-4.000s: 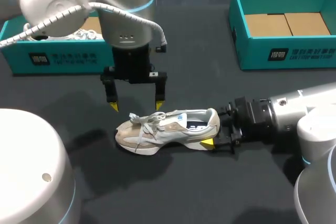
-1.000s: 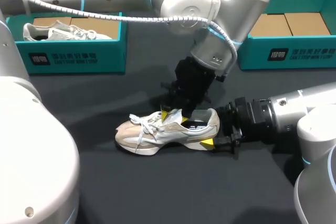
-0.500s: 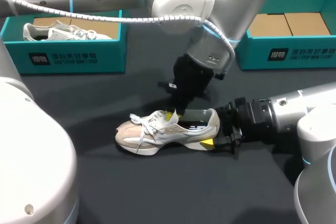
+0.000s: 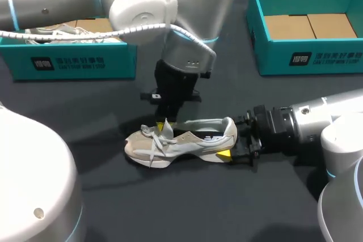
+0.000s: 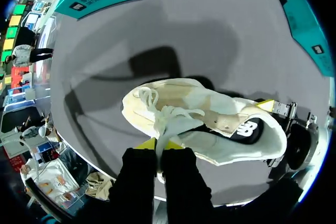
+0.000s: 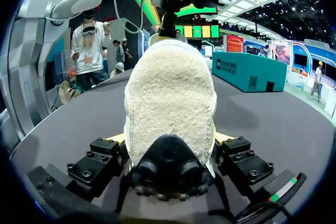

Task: Take the shoe out of the shoebox, open the shoe tongue, remove and reinsert the insole, then place the shoe into the shoebox

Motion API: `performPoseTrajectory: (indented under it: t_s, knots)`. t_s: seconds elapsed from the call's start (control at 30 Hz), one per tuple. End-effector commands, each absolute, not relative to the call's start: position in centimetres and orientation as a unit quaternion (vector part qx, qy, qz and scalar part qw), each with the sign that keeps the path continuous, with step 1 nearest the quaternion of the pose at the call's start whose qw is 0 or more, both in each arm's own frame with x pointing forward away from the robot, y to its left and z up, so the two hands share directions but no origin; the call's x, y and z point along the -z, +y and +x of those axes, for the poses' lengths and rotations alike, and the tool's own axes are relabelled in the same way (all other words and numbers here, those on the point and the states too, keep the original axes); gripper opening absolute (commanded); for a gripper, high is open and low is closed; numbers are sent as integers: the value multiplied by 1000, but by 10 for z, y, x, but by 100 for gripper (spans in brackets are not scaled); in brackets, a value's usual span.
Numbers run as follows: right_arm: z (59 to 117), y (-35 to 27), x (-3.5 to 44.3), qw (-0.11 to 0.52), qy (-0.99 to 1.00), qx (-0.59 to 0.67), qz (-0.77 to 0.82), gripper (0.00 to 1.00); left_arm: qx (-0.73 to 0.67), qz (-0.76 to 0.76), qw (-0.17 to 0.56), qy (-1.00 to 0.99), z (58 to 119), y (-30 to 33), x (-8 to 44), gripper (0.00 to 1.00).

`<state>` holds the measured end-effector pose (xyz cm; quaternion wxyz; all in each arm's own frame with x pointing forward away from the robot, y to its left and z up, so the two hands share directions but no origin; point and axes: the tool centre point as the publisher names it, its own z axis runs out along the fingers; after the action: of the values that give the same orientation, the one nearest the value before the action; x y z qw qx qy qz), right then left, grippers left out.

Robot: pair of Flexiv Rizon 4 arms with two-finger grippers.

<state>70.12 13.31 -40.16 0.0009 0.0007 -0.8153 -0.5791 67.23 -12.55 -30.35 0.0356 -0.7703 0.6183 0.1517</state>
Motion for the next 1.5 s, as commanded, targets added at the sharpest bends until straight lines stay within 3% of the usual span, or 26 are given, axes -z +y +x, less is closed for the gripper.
performPoseTrajectory:
  t_s: [0.03, 0.97, 1.27, 1.5]
  knots:
    - [700, 134, 402, 0, -816, 578, 0, 0, -42, -793, -42, 607, 661, -99, 300, 0]
    - [700, 134, 402, 0, -816, 578, 0, 0, -89, -801, -4, 592, 680, -62, 348, 0]
    - [700, 134, 402, 0, -816, 578, 0, 0, -99, -794, 22, 599, 682, -50, 343, 37]
    - [700, 134, 402, 0, -816, 578, 0, 0, -110, -774, 35, 623, 679, -43, 325, 44]
